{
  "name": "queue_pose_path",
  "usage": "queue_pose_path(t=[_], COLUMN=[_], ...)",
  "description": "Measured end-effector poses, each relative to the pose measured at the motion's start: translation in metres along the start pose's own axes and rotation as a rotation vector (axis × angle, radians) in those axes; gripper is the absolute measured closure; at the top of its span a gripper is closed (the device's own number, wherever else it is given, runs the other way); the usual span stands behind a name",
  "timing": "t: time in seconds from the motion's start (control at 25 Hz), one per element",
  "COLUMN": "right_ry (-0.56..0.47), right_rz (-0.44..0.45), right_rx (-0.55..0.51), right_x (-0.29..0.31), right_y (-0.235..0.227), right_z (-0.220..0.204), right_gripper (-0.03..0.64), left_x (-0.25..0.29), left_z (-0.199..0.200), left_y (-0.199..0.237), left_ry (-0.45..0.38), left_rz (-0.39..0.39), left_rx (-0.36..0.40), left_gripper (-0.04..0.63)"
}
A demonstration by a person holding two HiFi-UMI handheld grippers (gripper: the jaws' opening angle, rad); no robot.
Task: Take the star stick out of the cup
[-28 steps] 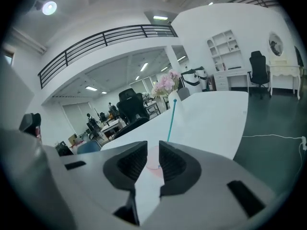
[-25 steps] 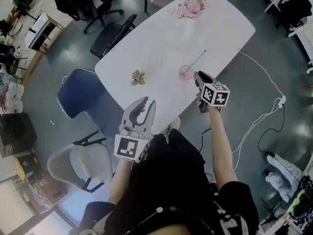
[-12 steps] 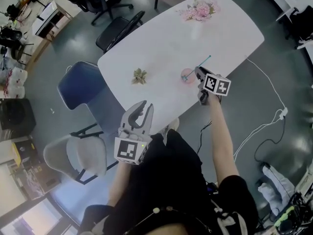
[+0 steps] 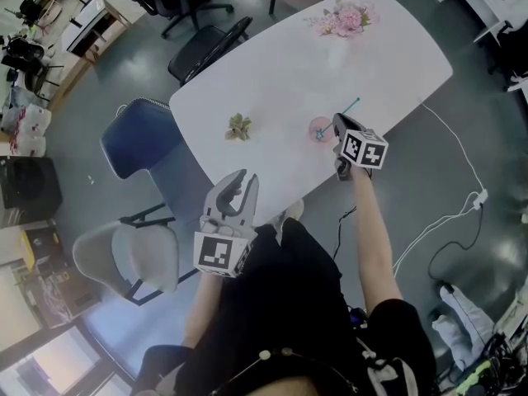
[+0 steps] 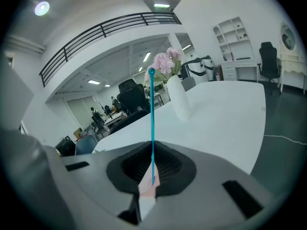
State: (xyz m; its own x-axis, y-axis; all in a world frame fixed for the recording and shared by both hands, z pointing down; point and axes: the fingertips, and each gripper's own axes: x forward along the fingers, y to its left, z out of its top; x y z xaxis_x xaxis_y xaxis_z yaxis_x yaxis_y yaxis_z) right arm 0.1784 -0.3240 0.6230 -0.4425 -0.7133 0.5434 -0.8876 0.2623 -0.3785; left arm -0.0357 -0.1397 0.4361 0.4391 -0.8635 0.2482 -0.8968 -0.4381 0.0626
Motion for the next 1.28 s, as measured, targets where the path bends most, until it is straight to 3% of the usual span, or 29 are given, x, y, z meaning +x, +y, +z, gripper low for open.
queue_pose_path(t=[0.36,0.8,1.28], right_ry=[-0.113,-0.261,-0.426], right_rz=[0.008,0.031,-0.018], right_rx=[-0.191,-0.286,-0.365], right_x=[-0.036,-0.104,-0.194], right_y=[0.038,0.091,0.148], right_z=[0.029,0.066,0.092], right_gripper=[0.6,0.6,0.6], left_x=[0.006,0.012,0.019], left_z=[0.01,0.017,0.05], left_y=[-0.002,-0.007,-0.002], left_ry=[-0.029,-0.06,-0.128], left_rz=[-0.03,-0.079,-0.11], left_rx=[-0.001,-0.001,-0.047], left_gripper=[0.52,0.52,0.522])
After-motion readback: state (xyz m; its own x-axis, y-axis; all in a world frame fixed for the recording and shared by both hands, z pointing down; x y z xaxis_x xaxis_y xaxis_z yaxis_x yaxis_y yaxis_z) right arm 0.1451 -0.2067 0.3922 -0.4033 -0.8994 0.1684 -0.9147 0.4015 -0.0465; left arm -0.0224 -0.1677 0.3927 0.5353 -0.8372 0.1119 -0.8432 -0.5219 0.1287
